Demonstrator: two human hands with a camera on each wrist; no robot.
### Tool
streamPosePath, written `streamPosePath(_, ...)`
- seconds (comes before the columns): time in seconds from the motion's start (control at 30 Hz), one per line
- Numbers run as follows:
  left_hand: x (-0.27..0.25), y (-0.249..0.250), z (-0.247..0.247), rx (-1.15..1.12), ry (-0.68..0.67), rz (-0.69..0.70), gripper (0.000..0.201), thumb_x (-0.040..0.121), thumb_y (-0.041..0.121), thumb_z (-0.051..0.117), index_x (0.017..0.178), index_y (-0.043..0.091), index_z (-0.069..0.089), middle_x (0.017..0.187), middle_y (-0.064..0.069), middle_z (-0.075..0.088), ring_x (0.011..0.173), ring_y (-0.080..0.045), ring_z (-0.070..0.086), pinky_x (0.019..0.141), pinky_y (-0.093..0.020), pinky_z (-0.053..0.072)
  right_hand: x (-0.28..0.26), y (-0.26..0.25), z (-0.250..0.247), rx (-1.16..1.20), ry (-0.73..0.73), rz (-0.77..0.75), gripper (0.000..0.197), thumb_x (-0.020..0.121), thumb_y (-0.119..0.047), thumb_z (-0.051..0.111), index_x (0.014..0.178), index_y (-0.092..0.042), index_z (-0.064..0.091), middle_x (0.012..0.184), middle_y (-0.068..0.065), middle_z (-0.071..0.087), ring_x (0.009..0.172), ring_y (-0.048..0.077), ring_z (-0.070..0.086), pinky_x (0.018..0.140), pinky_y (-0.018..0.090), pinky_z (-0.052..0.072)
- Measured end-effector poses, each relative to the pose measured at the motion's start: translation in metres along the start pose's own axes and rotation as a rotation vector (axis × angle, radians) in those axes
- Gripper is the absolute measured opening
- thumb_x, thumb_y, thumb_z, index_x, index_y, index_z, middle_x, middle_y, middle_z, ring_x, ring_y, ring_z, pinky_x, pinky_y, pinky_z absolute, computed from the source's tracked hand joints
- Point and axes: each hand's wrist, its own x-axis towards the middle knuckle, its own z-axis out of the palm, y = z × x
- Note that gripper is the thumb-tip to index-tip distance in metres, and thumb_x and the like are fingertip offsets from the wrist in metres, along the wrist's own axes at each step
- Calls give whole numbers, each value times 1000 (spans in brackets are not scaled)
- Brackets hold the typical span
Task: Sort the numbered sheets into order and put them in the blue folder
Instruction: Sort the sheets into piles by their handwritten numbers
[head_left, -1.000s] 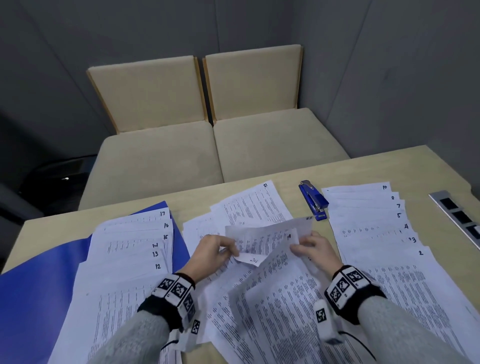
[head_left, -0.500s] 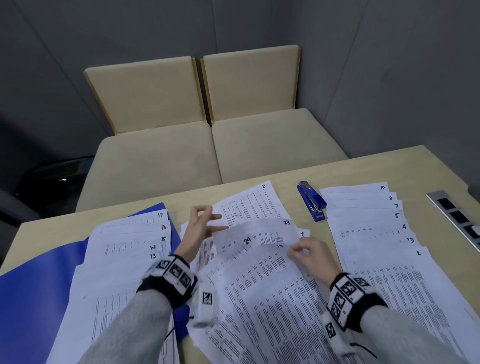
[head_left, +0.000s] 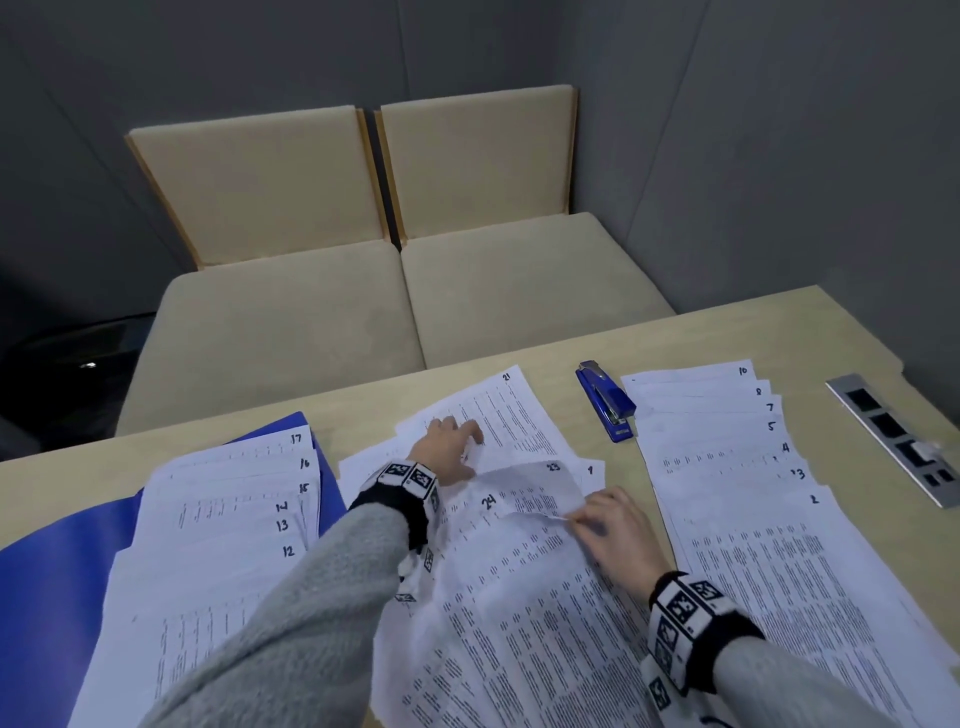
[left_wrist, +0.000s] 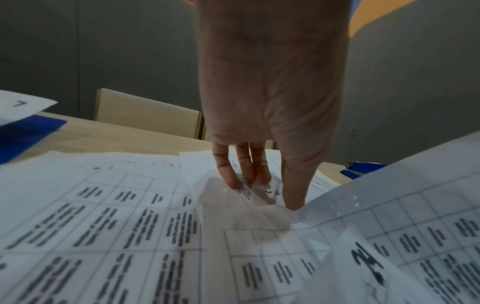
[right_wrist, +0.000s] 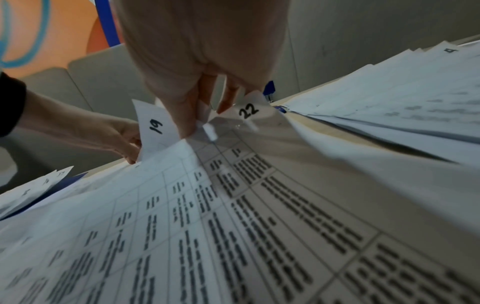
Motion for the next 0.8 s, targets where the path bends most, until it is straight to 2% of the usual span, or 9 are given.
streamPosePath(0.1,-3,-3,2,48,31,-13,43,78,27,73,114,19,51,119,-9,37,112,-25,37,90,-40,47,2,-1,1,13,-8,2,18,87,-30,64,100,-22,73,75,-30,48,93,6,42,77,20,30)
streamPosePath(0.2,-8,-6,0,45,68,31,17,82,22,66,89,17,52,103,-4,43,99,-23,41,77,-31,42,3,-3,2,33,-26,12,16,88,-29,63,96,-20,74,73,-27,50,90,7,44,76,20,31)
streamPosePath(0.3,-23,-7,-13,-133,176,33,32,82,17,63,70,24,34,72,3,47,75,-22,46,56,-28,30,6,-6,2,80,-13,61,11,86,-24,66,82,-17,72,69,-22,52,80,3,47,79,19,33)
streamPosePath(0.37,-41,-9,-30,-199,341,19,25,84,18,63,76,22,40,70,1,56,69,-24,52,56,-30,33,12,-9,2,117,-9,122,8,84,-21,68,76,-20,69,68,-20,54,75,0,48,81,18,34)
streamPosePath(0.47,-75,-10,-61,-233,642,46,9,88,16,61,92,14,52,81,-4,66,72,-28,58,61,-35,42,24,-18,1,163,9,217,9,83,-18,68,86,-11,73,81,-4,67,79,10,57,75,21,42)
streamPosePath(0.57,-113,-3,-94,-121,898,118,10,90,8,59,98,12,54,88,-8,63,73,-30,58,59,-30,36,37,-26,2,146,24,290,17,84,-16,66,96,-6,72,97,5,70,85,13,58,76,19,41)
streamPosePath(0.63,-136,4,-114,-25,994,185,25,84,-2,62,98,15,51,90,-8,59,69,-31,57,56,-28,35,41,-27,5,118,1,340,26,83,-18,66,108,-10,68,114,5,65,98,17,59,86,22,43)
streamPosePath(0.7,-152,14,-132,15,1052,248,34,79,-9,63,99,15,50,91,-9,57,67,-30,55,53,-30,39,41,-28,5,101,22,342,44,82,-18,67,124,-20,56,132,1,46,113,19,53,101,35,42)
streamPosePath(0.8,-164,38,-149,-82,1187,321,19,85,-4,60,97,9,54,88,-12,58,71,-19,49,60,-28,38,37,-29,-14,462,230,318,58,84,-7,62,135,-26,41,132,-1,33,109,12,50,101,35,41)
